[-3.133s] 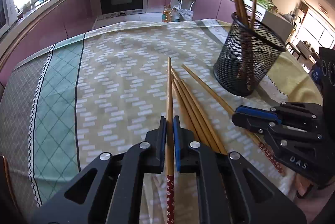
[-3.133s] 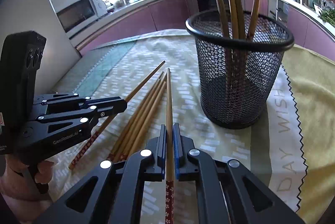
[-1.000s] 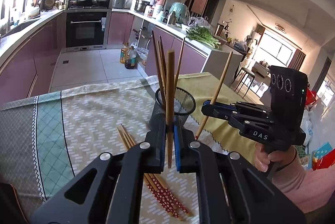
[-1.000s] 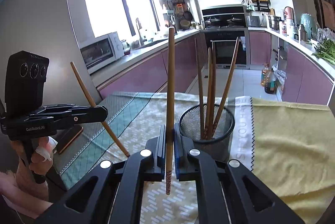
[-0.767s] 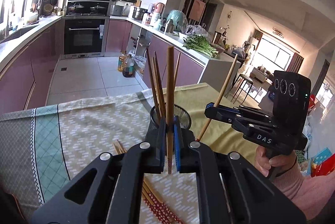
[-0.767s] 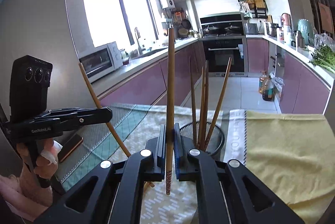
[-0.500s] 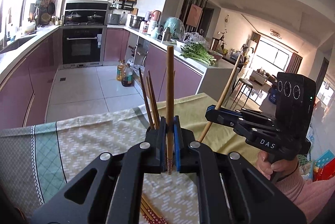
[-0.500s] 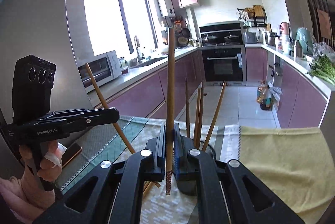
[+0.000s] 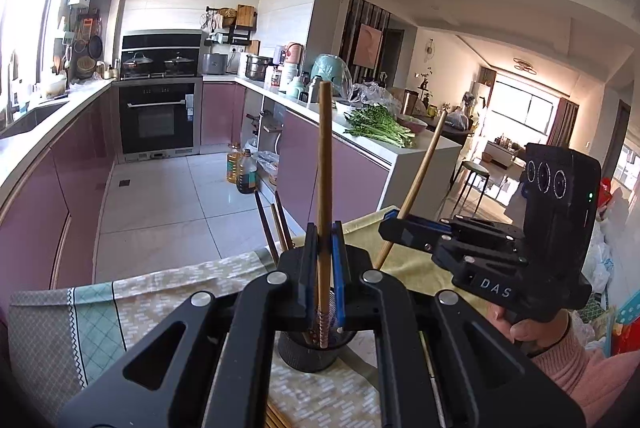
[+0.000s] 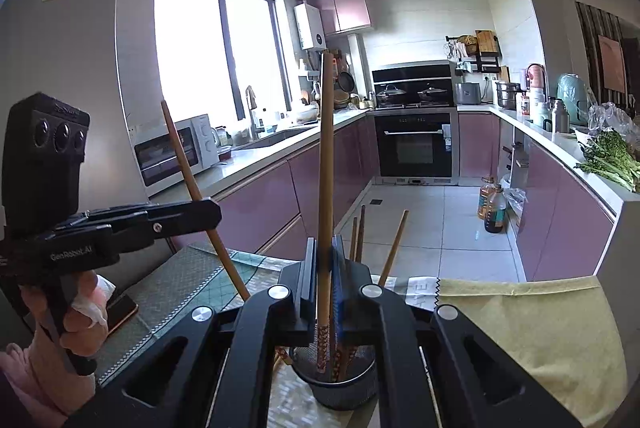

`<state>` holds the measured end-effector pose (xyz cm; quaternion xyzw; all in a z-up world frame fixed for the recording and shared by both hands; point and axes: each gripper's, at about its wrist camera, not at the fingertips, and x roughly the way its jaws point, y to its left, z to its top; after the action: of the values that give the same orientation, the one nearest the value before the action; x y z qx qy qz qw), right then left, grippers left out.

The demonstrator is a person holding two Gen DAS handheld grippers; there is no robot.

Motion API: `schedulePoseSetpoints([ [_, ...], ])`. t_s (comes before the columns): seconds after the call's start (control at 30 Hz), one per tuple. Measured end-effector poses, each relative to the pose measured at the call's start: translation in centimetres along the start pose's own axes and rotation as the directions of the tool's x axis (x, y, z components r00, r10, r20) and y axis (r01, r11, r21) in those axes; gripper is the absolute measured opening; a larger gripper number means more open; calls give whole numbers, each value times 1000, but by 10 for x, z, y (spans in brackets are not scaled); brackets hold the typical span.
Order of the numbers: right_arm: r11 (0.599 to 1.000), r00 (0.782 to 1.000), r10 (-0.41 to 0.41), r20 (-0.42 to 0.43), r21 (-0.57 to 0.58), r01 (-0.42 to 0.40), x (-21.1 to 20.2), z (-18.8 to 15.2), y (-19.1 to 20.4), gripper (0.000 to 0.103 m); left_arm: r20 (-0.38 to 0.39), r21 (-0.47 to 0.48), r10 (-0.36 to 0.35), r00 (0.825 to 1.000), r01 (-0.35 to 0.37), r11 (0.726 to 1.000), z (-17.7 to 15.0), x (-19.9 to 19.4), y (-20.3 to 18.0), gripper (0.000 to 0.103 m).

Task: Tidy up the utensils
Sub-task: 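Lift both chopsticks upright and carry them over the black mesh holder, then lower the chopsticks into the holder and open both tools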

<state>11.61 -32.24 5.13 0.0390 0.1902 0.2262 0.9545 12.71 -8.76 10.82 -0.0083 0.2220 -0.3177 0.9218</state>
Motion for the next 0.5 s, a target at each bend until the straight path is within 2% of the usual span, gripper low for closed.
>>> schedulePoseSetpoints([
  [0.27, 1000, 998, -27, -65, 11, 28, 26, -10, -6, 6, -98, 27, 28, 995, -26, 999, -14, 39, -2, 7],
  [0.5, 1000, 989, -25, -147, 9, 26, 42, -21, -7, 6, -198, 41, 4, 980, 5, 999, -33, 62, 9, 7],
])
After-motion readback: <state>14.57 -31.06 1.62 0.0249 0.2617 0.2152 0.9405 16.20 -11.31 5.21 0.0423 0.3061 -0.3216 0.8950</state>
